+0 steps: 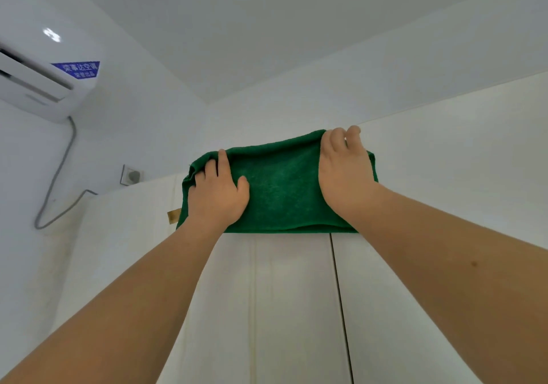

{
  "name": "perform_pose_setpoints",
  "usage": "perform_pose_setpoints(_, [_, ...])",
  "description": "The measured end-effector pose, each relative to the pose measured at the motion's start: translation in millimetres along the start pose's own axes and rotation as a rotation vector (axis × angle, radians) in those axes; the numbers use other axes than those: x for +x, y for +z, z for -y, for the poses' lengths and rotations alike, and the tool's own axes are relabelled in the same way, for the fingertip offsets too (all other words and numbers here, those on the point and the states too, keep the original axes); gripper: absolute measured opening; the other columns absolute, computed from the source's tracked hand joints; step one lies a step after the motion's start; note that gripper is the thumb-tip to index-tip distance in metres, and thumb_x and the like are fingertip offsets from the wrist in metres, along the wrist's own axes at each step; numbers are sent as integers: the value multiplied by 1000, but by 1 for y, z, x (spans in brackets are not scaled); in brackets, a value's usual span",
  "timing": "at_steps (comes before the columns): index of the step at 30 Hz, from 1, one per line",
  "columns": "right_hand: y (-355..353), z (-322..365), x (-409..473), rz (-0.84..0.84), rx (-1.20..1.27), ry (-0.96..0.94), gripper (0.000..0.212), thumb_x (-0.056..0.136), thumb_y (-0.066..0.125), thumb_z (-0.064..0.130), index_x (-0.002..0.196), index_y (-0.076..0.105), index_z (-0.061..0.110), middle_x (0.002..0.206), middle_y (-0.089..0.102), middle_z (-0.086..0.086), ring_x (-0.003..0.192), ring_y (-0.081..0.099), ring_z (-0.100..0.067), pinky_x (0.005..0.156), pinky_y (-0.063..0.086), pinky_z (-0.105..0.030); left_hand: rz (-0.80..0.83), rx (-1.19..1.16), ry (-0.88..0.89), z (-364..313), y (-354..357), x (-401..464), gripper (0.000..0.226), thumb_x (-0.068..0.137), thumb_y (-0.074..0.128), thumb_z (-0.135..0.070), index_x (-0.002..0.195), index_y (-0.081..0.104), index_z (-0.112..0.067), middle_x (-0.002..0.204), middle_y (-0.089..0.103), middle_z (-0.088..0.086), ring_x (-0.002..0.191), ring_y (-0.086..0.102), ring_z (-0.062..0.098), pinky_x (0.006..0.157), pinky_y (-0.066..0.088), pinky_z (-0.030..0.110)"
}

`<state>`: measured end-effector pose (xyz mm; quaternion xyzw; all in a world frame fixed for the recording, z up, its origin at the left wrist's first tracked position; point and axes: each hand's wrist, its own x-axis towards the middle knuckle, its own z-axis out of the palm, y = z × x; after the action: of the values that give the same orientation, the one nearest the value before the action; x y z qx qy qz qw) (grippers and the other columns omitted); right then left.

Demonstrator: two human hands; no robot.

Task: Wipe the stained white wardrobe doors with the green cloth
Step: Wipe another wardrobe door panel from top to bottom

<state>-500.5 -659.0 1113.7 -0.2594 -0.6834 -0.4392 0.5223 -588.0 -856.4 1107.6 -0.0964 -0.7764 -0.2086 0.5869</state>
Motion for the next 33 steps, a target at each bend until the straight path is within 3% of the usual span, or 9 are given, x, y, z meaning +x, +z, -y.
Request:
perform_pose_setpoints(7, [-16, 21, 55, -99, -32, -14, 54, 98, 35, 35, 144, 41, 8, 142, 37, -16, 135, 30, -37, 115, 21, -53, -2, -110, -52, 29, 1, 54, 70, 104, 32, -46, 162, 4, -19, 164, 16, 13, 147, 22, 39, 115, 27, 54])
perform_pose_setpoints(11, [-13, 45, 68, -28, -40, -36, 53, 99, 34, 40, 142, 45, 12, 146, 32, -15, 139, 22, -39, 116, 16, -54, 141, -194, -98, 41, 19, 84, 68, 104, 31, -49, 162, 7, -22, 167, 10, 12, 150, 15, 39, 120, 20, 55])
perform_pose_setpoints(13, [-13, 52, 69, -55, -75, -61, 43, 97, 34, 34, 131, 52, 16, 138, 30, -12, 132, 26, -34, 114, 21, -47, 176, -211, -105, 42, 31, 89, 68, 103, 30, -51, 162, 8, -24, 167, 8, 11, 151, 14, 40, 120, 18, 55])
perform_pose_setpoints(17, [-30, 67, 79, 6, -70, -78, 30, 91, 35, 23, 112, 56, 24, 106, 40, -3, 95, 35, -23, 84, 29, -34, 211, -194, -132, 42, 58, 91, 73, 102, 27, -60, 162, 1, -27, 167, 2, 9, 151, 9, 40, 120, 17, 59])
perform_pose_setpoints(21, [-50, 66, 90, 236, 253, -65, 32, 67, 37, 8, 89, 56, 21, 86, 48, 5, 69, 38, -14, 59, 28, -28, 239, -135, -167, 42, 74, 96, 76, 99, 20, -67, 159, -11, -33, 167, -9, 4, 152, -3, 38, 119, 11, 66])
perform_pose_setpoints(24, [-52, 67, 94, 251, 408, -53, 44, 56, 34, 6, 90, 60, 14, 86, 51, 1, 68, 47, -18, 50, 31, -25, 260, -82, -139, 47, 70, 102, 79, 96, 19, -72, 159, -11, -34, 167, -9, 4, 152, -4, 38, 120, 10, 62])
perform_pose_setpoints(26, [-46, 72, 94, 183, 411, -13, 35, 71, 41, 5, 102, 58, 7, 105, 52, -11, 82, 53, -26, 55, 43, -30, 273, -54, -126, 50, 65, 106, 82, 94, 20, -75, 159, -8, -35, 166, -7, 3, 152, -2, 37, 120, 12, 61])
perform_pose_setpoints(28, [-36, 80, 90, 82, 327, 39, 27, 90, 40, 12, 111, 55, 4, 118, 48, -20, 97, 53, -34, 75, 51, -39, 276, -39, -120, 51, 61, 108, 83, 93, 21, -76, 160, -6, -35, 166, -6, 3, 152, -1, 36, 120, 14, 61])
perform_pose_setpoints(33, [-9, 91, 84, -177, 359, 124, 45, 89, 22, 8, 110, 62, -1, 118, 48, -24, 107, 50, -39, 100, 40, -56, 121, -19, -80, 48, 68, 101, 80, 96, 21, -70, 161, -2, -30, 165, 6, 11, 150, 9, 36, 117, 17, 59])
